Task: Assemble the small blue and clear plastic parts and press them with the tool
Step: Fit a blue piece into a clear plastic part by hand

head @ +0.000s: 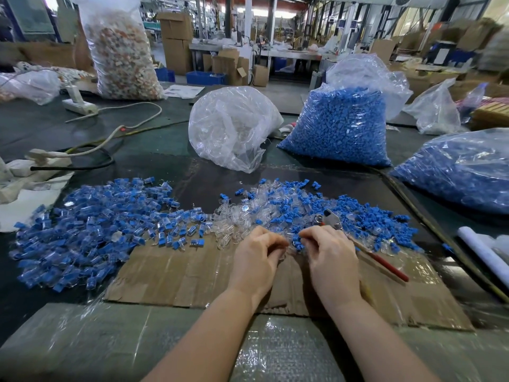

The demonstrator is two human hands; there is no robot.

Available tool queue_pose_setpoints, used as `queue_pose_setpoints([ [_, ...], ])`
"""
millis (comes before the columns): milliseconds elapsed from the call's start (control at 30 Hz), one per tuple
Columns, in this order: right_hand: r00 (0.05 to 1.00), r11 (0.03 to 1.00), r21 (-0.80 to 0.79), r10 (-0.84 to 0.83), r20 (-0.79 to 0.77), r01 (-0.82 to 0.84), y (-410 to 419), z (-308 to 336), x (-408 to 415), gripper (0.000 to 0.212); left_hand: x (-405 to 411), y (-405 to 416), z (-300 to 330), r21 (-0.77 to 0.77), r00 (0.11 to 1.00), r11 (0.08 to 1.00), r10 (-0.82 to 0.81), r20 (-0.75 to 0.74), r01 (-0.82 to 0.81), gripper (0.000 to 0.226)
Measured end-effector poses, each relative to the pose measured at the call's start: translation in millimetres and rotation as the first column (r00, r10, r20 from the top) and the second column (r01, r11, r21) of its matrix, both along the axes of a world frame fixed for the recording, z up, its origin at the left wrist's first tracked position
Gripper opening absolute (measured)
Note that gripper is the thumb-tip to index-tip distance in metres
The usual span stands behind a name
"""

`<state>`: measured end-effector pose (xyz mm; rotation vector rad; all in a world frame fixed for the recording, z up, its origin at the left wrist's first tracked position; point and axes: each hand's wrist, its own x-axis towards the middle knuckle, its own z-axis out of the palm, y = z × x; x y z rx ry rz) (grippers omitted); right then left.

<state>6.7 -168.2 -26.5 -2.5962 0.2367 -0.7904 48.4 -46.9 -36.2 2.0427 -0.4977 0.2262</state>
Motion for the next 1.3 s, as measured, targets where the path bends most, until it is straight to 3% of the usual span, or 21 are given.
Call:
queue_pose_setpoints([
  [133,0.997,0.999,0.038,-0.022,0.079,0.019,4.0,-6.9,-8.8,0.005,-0.3,0.0,0.6,0.030,1.000,0.999,0.011,0.002,-0.011,0.009],
  [367,0.994,0.998,0.025,-0.062,0.085,0.060,4.7,-8.2,-12.7,0.009,-0.5,-1.0,1.9,0.103,0.999,0.994,0.018,0.039,-0.022,0.002],
  [900,0.995,0.998,0.026,-0.051,0.084,0.049,4.3,-9.9,-13.3,0.011,-2.0,2.6,3.3,0.173,0.991,0.976,-0.130,-0.034,0.134,0.024],
  [1033,0.995,0.998,0.044,-0.053,0.085,0.049,4.6,-9.9,-13.0,0.010,-2.1,2.4,3.9,0.089,0.988,0.987,-0.125,-0.089,0.133,0.010],
  [1200,0.994,0.999,0.025,-0.026,0.104,0.024,5.2,-9.6,-13.8,0.013,-1.5,3.3,2.5,-0.167,0.971,0.986,-0.047,-0.234,0.008,0.020],
  [1300,0.994,1.000,0.002,0.025,0.107,-0.026,6.6,-9.5,-14.3,0.017,-1.4,3.3,2.1,-0.232,0.960,0.973,-0.065,-0.273,0.000,0.021],
])
